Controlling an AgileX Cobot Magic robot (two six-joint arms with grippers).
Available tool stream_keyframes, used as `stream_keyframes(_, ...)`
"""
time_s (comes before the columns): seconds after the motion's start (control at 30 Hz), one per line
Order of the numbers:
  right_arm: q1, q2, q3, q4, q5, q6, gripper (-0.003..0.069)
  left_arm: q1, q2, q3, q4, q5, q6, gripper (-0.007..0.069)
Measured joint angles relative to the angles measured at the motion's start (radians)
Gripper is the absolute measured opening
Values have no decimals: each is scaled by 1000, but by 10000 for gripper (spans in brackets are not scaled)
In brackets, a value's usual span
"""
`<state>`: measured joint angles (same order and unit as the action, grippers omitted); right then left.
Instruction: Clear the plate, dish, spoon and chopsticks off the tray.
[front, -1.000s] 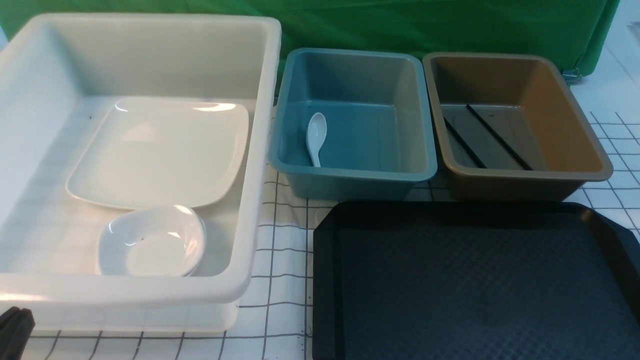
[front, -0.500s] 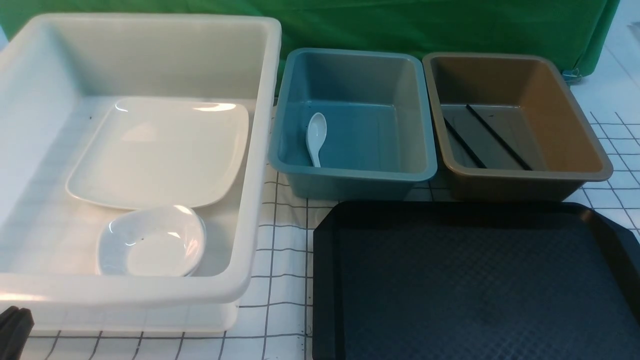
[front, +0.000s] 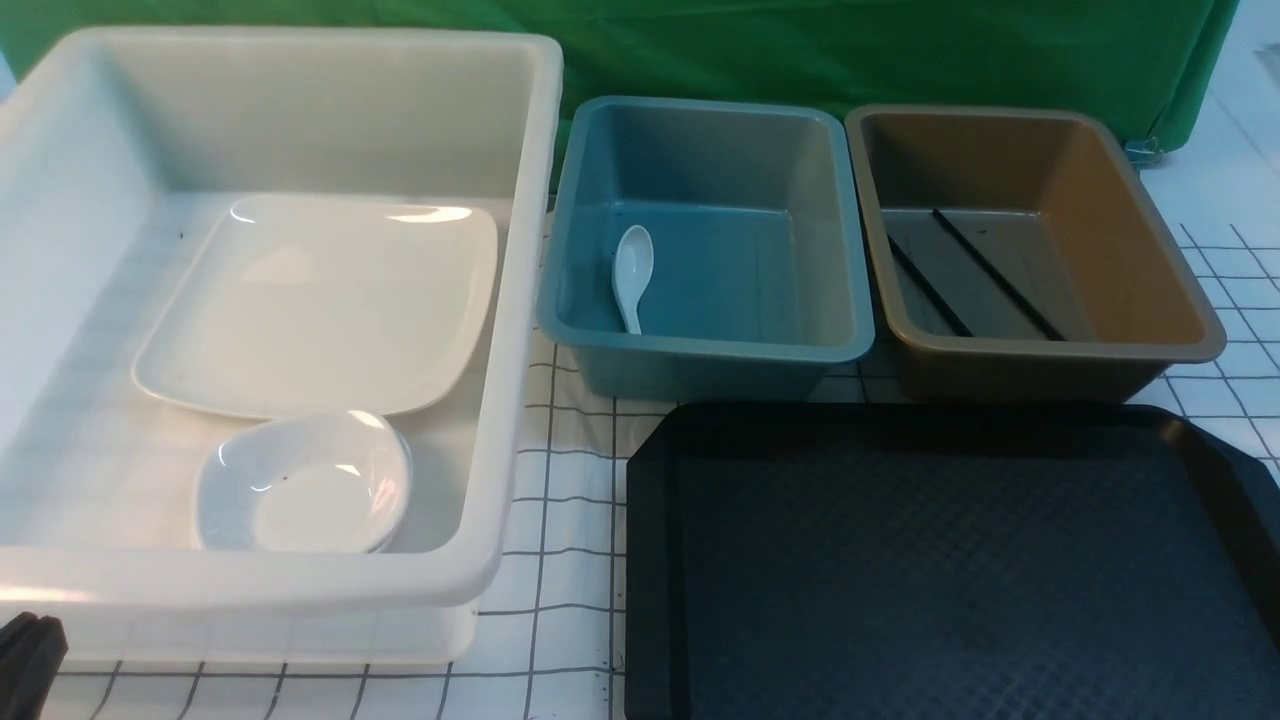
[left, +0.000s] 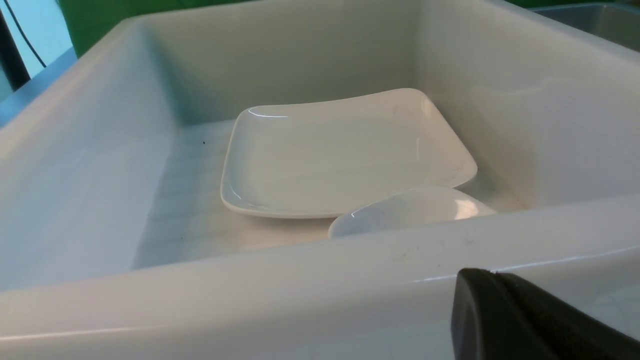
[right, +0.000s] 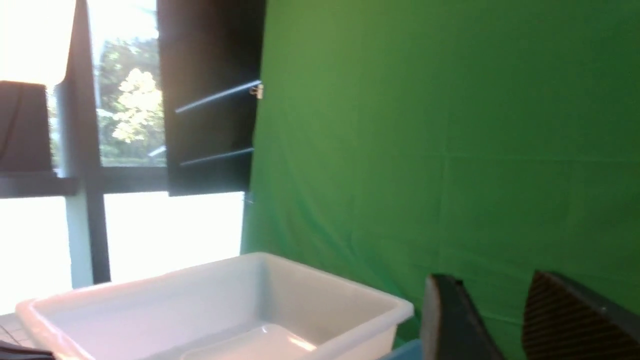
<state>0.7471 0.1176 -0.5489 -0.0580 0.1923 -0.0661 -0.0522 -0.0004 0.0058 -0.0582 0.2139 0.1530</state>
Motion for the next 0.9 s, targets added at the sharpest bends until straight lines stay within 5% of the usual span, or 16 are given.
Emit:
stream_keyframes(0.3,-48,-21,147,47,-99,-15,239,0,0,1,0,0,-1,5)
stream_keyframes(0.57,-466,-37,441,47,-116,-16,239,0,0,1,0,0,-1,5)
stream_keyframes(0.77,-670,-109,556,48,22,-23,239,0,0,1,0,0,-1,5)
stream_keyframes(0.9,-723,-115,558,48,50,-38,239,0,-1,1,0,-1,-1,5)
